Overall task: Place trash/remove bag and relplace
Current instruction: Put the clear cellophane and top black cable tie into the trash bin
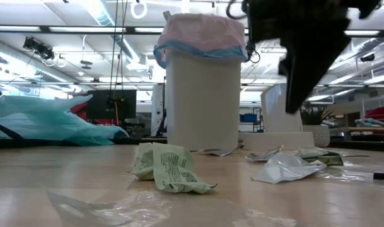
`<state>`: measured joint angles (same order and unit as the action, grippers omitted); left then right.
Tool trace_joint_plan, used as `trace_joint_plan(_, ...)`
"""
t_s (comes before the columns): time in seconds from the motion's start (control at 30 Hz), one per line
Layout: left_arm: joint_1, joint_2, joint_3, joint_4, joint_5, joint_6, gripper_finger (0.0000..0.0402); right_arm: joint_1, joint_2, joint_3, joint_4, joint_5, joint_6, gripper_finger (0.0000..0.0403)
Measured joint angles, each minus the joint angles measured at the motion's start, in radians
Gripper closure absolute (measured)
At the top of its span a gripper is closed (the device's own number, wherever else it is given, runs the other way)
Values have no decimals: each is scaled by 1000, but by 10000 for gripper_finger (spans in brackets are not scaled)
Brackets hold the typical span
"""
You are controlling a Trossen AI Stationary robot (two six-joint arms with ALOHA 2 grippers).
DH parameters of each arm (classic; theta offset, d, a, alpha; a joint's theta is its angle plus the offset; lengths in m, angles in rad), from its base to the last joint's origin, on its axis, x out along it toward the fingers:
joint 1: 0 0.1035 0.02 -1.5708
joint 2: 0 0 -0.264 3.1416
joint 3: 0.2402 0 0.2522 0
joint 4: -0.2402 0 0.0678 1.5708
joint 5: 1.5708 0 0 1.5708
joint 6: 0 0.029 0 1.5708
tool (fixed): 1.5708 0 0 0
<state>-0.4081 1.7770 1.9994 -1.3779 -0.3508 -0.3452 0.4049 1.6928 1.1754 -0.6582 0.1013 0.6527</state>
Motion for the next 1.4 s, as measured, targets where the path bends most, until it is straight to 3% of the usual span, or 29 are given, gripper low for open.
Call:
trace_joint_plan(0.2,-50,-111,-446,303,-4,-158,249,-46,-1,134,-269,26,-118,292)
trace_joint_plan(0.37,-93,-245,-808,589,26,-389,249,-90,-1,116,-407,80,-36,289)
trace_joint_plan(0.6,-173,-359,-1123,945,48,-680,249,-151,-1,31,-374,86,-51,247)
trace_joint_plan(0.8,-221,-362,-1185,1046,47,-766,249,-210,-76,-60,-305,94,-105,202)
trace_joint_plan(1.0,-230,-363,-1187,1038,37,-758,249,-303,-288,-203,-284,122,-103,181)
trace_joint_plan(1.17,-227,-363,-1187,1016,20,-732,249,-361,-439,-296,-224,49,29,182)
trace_joint_plan(1.4,-214,-362,-1187,1011,-12,-708,249,-345,-426,-327,-26,-30,156,164)
